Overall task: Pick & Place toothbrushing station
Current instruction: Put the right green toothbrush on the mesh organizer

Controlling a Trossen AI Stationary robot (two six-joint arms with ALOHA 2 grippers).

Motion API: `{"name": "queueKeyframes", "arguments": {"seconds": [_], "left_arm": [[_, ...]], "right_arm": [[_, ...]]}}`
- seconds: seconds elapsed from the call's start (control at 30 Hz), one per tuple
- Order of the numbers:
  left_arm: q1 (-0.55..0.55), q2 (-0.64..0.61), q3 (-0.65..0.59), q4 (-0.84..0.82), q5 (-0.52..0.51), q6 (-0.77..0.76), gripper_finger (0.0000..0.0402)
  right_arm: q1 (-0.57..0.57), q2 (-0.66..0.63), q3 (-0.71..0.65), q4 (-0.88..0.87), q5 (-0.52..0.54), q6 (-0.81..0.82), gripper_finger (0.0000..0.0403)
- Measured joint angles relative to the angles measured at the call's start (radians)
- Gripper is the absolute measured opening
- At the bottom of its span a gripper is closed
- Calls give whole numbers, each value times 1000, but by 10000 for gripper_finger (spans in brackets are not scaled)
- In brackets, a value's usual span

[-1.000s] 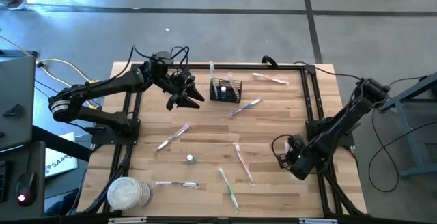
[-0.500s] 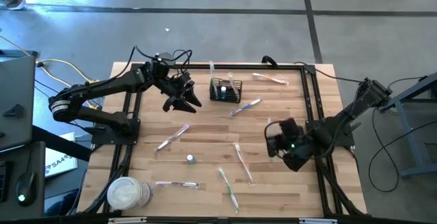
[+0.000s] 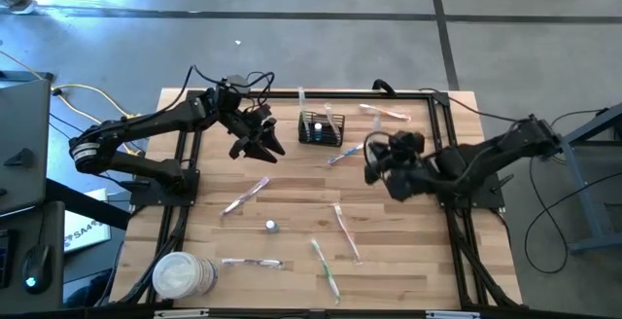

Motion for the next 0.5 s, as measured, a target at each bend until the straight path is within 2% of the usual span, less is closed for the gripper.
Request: {"name": "queueKeyframes", "arguments": {"seconds": [0.13,0.23,0.33,0.5], "left_arm": [[0,-3,0,4,0,0,226],[0,-3,0,4,0,0,226],[0,-3,0,3,-1,0,226],[0,-3,0,4,-25,0,226]], "right_arm": [[-94,0,0,73,17,-173,12],[-165,-8,0,176,-13,-353,12],[-248,-13,0,317,-116,-562,12],[-416,-28,0,526,-357,-819,12]]}}
